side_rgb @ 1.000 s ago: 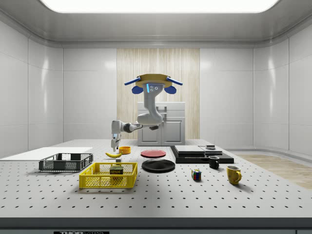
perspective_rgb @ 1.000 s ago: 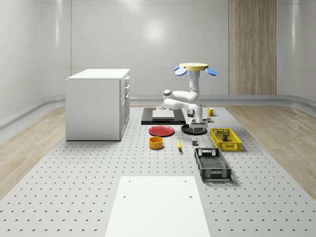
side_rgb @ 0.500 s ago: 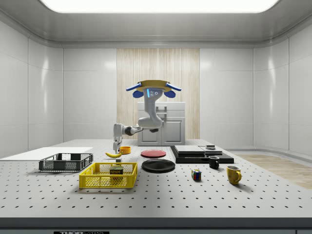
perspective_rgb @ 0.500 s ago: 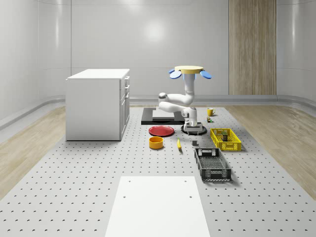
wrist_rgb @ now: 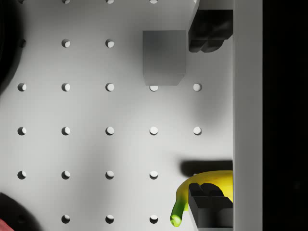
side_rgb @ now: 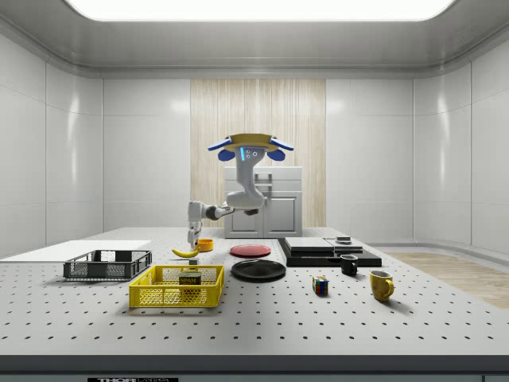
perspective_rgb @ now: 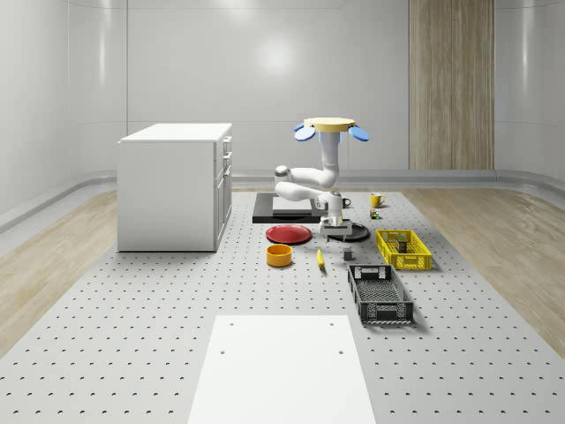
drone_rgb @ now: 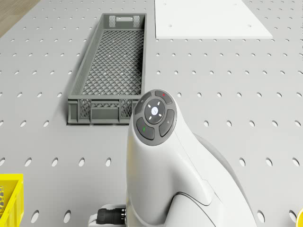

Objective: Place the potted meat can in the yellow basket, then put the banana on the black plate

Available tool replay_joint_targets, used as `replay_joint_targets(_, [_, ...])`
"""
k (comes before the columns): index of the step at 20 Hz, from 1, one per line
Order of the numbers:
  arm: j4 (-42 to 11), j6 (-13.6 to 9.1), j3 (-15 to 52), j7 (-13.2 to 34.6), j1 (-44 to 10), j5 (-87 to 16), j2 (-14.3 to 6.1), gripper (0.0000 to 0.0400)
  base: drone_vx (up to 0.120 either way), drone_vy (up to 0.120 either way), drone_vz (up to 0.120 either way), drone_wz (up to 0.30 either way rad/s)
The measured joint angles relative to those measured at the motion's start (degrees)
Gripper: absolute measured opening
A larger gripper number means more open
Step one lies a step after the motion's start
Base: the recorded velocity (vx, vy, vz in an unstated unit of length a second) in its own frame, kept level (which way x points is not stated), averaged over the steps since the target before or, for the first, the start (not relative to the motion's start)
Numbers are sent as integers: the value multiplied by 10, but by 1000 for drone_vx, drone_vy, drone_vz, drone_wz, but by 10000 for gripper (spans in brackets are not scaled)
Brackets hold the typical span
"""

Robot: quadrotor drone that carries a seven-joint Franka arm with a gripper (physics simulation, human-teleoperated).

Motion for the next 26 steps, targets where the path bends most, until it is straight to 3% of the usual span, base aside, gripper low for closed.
replay_joint_targets(9, [0,1,0,0,0,0,-1,400,120,-120,0,0])
replay_joint_targets(16, [0,1,0,0,0,0,-1,400,0,-120,-91,0])
replay_joint_targets(20, [0,1,0,0,0,1,-1,400,90,0,0,0])
replay_joint_targets(26, [1,3,-4,0,-1,-4,-2,400,0,40,0,0])
